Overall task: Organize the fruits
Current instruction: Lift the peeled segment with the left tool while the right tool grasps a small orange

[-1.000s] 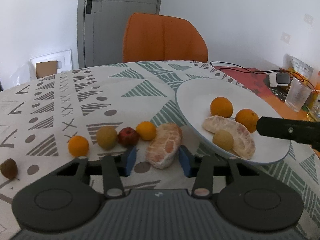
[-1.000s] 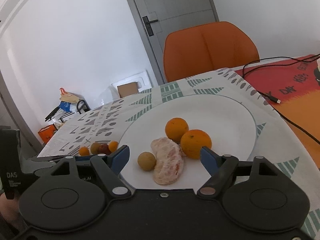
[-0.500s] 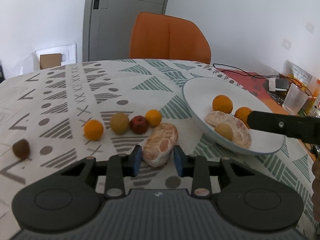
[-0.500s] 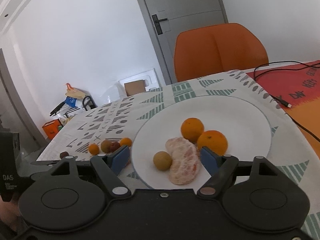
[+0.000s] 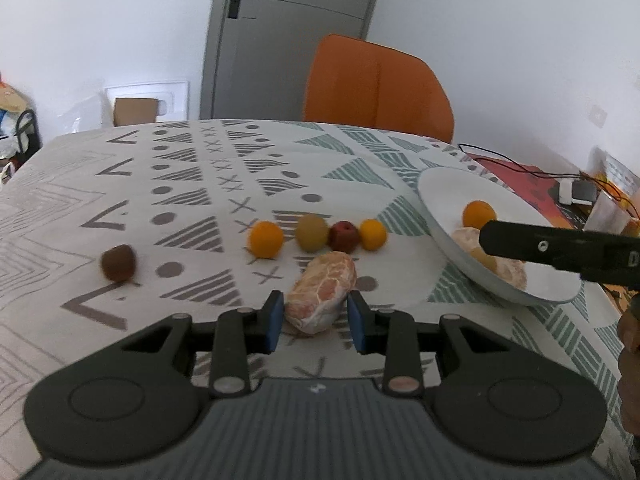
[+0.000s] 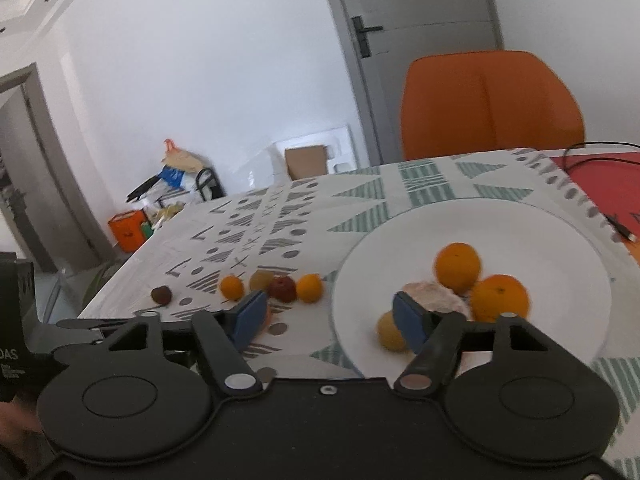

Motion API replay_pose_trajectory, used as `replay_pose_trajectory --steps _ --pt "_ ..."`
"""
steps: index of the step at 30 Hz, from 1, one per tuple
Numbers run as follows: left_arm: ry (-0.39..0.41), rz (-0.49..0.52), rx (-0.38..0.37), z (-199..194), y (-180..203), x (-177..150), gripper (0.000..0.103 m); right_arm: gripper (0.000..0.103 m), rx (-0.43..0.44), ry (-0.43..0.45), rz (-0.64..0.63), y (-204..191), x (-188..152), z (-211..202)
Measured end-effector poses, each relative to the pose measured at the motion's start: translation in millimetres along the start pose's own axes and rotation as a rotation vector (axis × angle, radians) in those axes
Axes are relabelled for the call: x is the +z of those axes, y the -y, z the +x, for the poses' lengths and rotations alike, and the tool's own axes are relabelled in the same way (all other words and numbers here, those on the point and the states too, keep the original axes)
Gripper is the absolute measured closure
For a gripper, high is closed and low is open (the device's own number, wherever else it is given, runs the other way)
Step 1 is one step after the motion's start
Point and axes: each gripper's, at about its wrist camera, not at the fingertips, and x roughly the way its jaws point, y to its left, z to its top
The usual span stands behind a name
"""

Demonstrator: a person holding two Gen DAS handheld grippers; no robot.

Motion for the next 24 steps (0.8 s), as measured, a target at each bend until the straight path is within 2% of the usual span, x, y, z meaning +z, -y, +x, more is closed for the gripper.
replay_pose_trajectory --steps 4,16,20,24 --pt "0.005 -0.015 0.024 -4.7 -11.1 -0.2 0.07 0.055 0.014 -0.031 -0.043 -7.8 4.0 11.6" --pt "0.012 -0.062 0.054 -9.9 -35.3 -1.3 0.069 0.066 0.024 -0.097 -0.208 -33.4 20.5 42.7" --pt "0.013 -0.046 0.06 -8.2 -35.0 -0.5 0.066 0.066 0.008 -0.124 -0.279 -40.1 26.3 52.9" --pt "0.016 -0.033 0.052 -4.3 -34.0 2.4 0.057 0.069 -0.008 -0.15 -0.343 -46.6 31.7 63.4"
